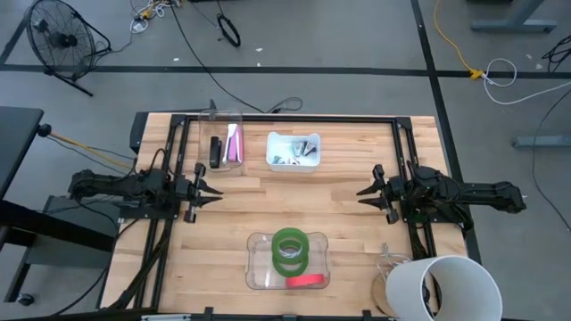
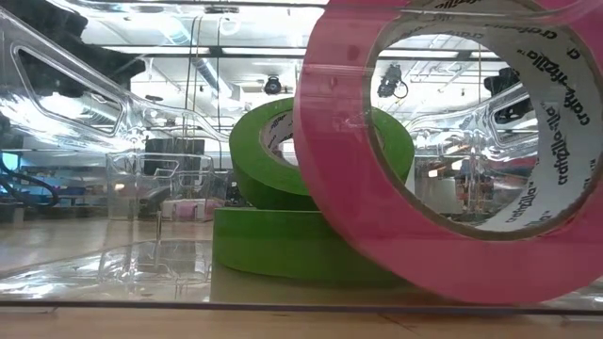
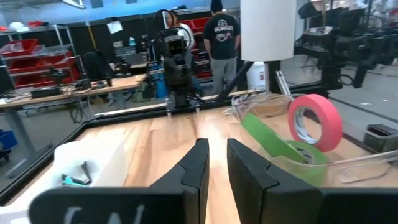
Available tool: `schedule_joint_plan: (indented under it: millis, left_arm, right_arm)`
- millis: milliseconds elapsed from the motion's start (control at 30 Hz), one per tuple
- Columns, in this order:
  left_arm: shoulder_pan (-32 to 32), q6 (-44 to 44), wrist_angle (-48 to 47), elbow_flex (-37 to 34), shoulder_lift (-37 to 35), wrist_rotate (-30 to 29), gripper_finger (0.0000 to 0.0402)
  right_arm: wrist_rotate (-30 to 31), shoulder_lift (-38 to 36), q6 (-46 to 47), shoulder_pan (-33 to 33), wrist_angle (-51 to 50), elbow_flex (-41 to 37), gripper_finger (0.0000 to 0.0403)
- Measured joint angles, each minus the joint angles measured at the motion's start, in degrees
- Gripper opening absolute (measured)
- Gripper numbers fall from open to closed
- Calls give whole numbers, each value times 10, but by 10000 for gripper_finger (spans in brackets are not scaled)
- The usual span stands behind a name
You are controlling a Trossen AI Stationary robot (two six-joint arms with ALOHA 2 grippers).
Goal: Pick and place Stapler, Stapler remover, tape
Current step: Return to Home Position
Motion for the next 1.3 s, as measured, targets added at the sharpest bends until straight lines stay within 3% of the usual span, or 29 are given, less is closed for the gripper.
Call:
schedule_joint_plan:
  millis: [267, 500, 633, 1300]
  left_arm:
    - [-2, -1, 0, 0, 0, 0, 60]
    - [9, -108, -13, 0, 0, 5, 60]
    - [13, -33, -14, 0, 0, 6, 60]
    - [13, -49, -5, 0, 3, 7, 60]
  right_arm:
    - [0, 0, 0, 0, 0, 0, 100]
    - [0, 0, 0, 0, 0, 0, 100]
    - [0, 0, 0, 0, 0, 0, 100]
    - [0, 0, -1, 0, 0, 0, 100]
